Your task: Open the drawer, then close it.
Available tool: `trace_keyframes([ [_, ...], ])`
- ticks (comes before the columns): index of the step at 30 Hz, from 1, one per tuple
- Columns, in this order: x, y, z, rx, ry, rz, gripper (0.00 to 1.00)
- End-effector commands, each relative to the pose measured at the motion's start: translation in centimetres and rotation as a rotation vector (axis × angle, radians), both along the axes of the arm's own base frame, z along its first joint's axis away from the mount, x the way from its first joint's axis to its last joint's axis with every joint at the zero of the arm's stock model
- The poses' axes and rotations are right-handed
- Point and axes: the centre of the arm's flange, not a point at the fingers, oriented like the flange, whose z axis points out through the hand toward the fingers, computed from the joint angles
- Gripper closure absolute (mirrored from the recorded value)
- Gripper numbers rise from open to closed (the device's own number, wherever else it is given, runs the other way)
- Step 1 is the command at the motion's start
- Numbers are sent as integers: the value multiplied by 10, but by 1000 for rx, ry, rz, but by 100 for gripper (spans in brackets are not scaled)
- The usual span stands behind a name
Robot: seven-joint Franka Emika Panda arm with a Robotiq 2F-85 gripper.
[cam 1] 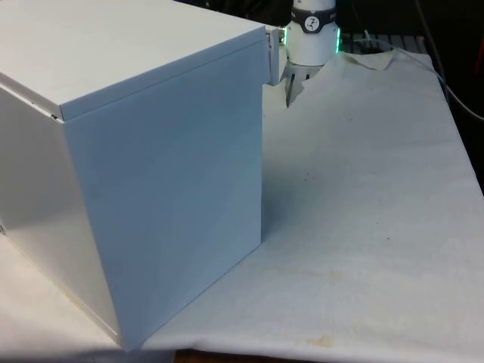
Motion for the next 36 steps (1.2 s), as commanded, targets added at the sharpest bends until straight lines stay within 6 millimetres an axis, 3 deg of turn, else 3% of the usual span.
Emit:
trace_keyframes([
  [1,2,5,-1,-3,4,-2,90],
  [6,-4,12,0,-3,20,7,90],
  [7,0,6,-1,-6,12,8,90],
  [8,-6,14,0,-3,23,9,90],
  [15,-21,15,1,6,43,21,90],
  [16,-10,13,1,1,34,21,90],
  [17,-23,15,1,8,44,23,90],
  [25,-41,11,2,30,44,38,90],
  [26,-31,12,3,22,44,37,90],
  [27,-43,11,2,32,44,39,90],
  [31,-52,9,2,43,42,47,90],
  [34,-57,9,3,48,39,53,90],
  [35,-44,11,3,39,35,55,90],
  [36,-59,9,3,50,39,55,90],
])
